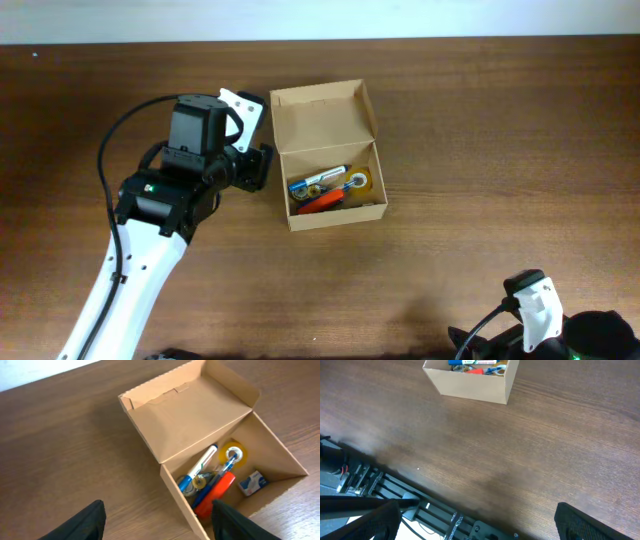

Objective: Pack container
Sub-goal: 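Withdraw the left gripper to the box's left side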

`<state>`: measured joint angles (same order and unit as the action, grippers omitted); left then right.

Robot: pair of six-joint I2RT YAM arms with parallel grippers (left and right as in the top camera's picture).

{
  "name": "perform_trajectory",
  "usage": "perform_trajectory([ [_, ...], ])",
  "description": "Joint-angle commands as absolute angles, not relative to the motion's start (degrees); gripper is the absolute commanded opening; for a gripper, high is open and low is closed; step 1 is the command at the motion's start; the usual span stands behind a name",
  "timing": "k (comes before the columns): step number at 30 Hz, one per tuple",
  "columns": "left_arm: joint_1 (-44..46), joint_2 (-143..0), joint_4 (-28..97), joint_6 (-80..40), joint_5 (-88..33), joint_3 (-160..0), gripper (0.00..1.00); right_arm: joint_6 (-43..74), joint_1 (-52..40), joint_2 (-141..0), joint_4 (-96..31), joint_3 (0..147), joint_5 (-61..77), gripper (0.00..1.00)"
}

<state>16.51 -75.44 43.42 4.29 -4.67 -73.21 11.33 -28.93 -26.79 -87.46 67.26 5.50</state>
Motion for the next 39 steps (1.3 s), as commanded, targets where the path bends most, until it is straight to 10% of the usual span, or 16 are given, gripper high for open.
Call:
perform_trajectory([
  [1,16.3,-75.4,43.1,3.2,-6.4,-74.0,0.67,10.9,-29.2,-26.5,-87.4,67.0,5.8,0.99],
  [30,10.3,-79.9,46.4,-2.4,-10.9,-74.0,0.73,22.4,-29.2,-26.8,-73.0,66.8,8.1,0.98],
  [35,8.0,-83.2,45.2,-4.9,-11.0,-74.0,0.72,29.1,-29.2,-30.3,-69.1,66.5,1.1,0.24],
  [39,6.4,-86.4,43.8,-6.2,-15.4,-74.0,0.71,29.0,-29.2,-37.5,-61.9,66.5,-1.0,0.04],
])
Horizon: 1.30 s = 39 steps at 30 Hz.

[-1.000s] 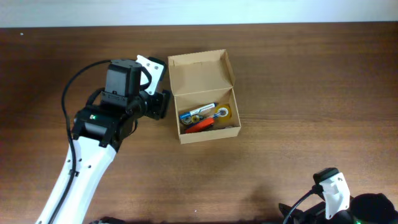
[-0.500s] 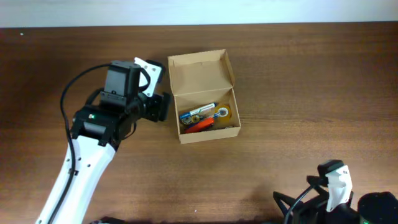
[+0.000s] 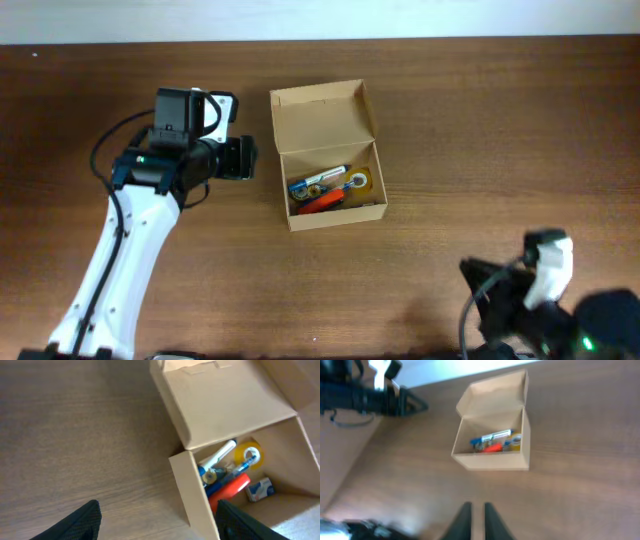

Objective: Pack container
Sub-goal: 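Withdraw the left gripper to the box's left side, then raise both grippers to the upright lid's left and right edges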

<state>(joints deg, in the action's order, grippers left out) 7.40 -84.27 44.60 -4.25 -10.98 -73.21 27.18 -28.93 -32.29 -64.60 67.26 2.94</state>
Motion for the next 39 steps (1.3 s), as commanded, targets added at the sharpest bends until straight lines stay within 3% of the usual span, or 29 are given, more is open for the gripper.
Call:
perform_trajectory([
  [1,6.2,-87.1,43.2,-6.2,-16.4,-74.0,0.69,28.9,-29.2,-39.8,-59.9,66.5,-1.8,0.04],
  [8,5.8,-90.8,34.7,-6.3,-16.8,-74.0,0.38,22.6,-29.1,-58.5,-39.5,66.5,-3.3,0.04],
  [14,5.8,-92.1,25.0,-10.6,-16.8,-74.0,0.32,22.3,-21.6,-73.0,-26.5,68.9,2.9,0.04],
  [17,5.8,-93.1,21.6,-12.8,-16.8,-74.0,0.04,22.3,-14.9,-79.4,-23.5,70.5,11.7,0.04],
  [18,5.8,-93.5,20.9,-12.8,-16.8,-74.0,0.02,22.3,-12.8,-81.3,-22.7,71.0,14.1,0.04],
  [27,3.6,-102.5,13.8,-22.5,-16.9,-74.0,0.02,25.5,-0.2,-97.9,-13.3,74.3,28.9,0.04],
  [39,-0.9,-118.4,1.1,-36.4,-30.5,-76.1,0.02,33.6,1.5,-118.3,-0.3,79.3,44.9,0.04],
])
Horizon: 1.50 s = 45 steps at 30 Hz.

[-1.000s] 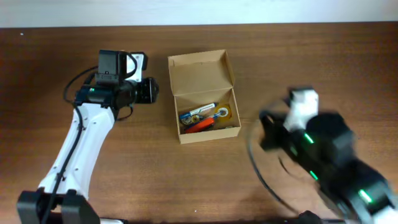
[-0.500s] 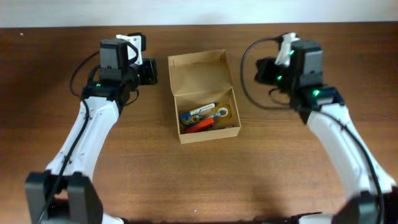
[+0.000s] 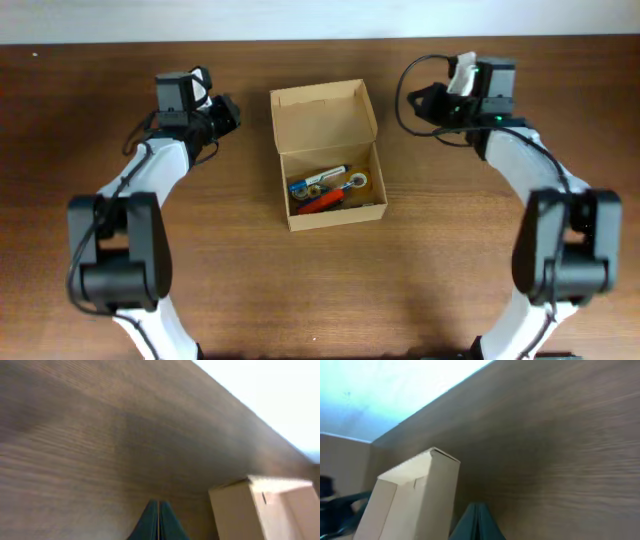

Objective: Pack container
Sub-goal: 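Raise both grippers to the upright lid's left and right edges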

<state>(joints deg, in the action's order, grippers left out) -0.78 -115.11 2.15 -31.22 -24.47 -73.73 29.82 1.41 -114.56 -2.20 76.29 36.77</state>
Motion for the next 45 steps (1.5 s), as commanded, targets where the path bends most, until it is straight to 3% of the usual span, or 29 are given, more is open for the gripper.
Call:
perform_trajectory([
  [1,-0.9,-119.8,1.1,-36.7,-31.1,-77.2,0.02,35.0,1.5,-120.1,0.7,80.1,46.2,0.04],
  [11,-0.1,-133.3,7.6,-39.1,-38.9,-93.9,0.02,39.3,0.4,-131.3,1.4,87.8,53.8,0.04],
  [30,4.2,-133.4,6.0,-39.0,-43.8,-97.5,0.02,38.7,-3.2,-131.6,0.7,87.8,57.1,0.04],
  [45,4.0,-133.4,6.1,-30.2,-56.3,-106.4,0.02,33.2,0.0,-129.6,2.4,88.9,72.1,0.04],
])
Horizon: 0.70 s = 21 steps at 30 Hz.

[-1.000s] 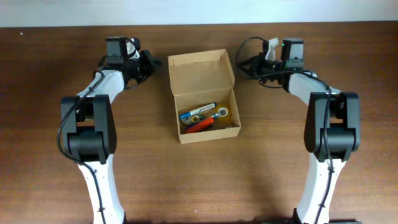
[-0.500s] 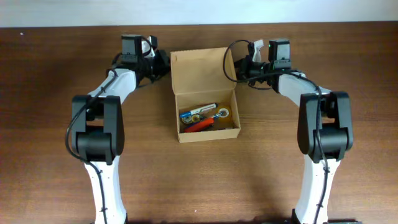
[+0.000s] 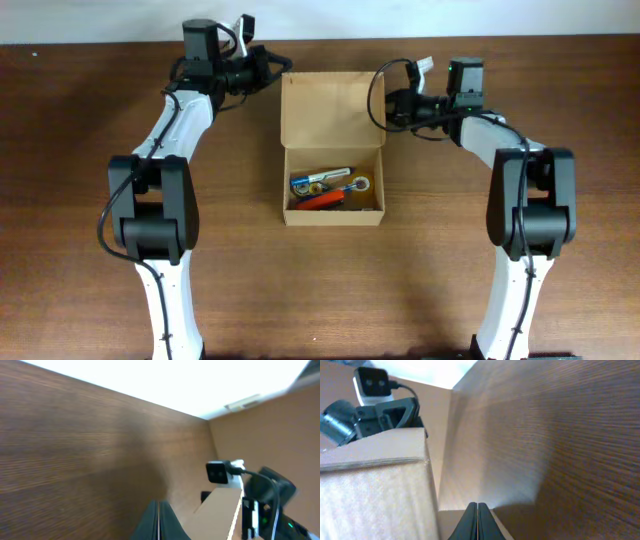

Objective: Pack container
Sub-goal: 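Raise both grippers to the upright lid's left and right edges, then push the lid forward and down with both grippers to close it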

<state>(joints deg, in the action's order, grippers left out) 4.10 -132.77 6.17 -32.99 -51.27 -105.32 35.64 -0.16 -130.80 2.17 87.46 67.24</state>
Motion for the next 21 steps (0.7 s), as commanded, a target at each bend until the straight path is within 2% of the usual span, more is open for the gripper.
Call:
perform_trajectory([
  [1,4.0,-133.4,6.1,-29.9,-57.1,-106.4,0.02,33.2,0.1,-129.0,2.4,88.9,72.1,0.04],
  [14,3.9,-129.1,6.9,-23.4,-59.2,-106.4,0.02,31.7,1.1,-122.8,2.4,88.9,73.6,0.04],
  [21,4.0,-124.1,15.9,-14.7,-58.7,-106.4,0.02,31.8,1.4,-122.3,2.4,88.9,76.9,0.04],
])
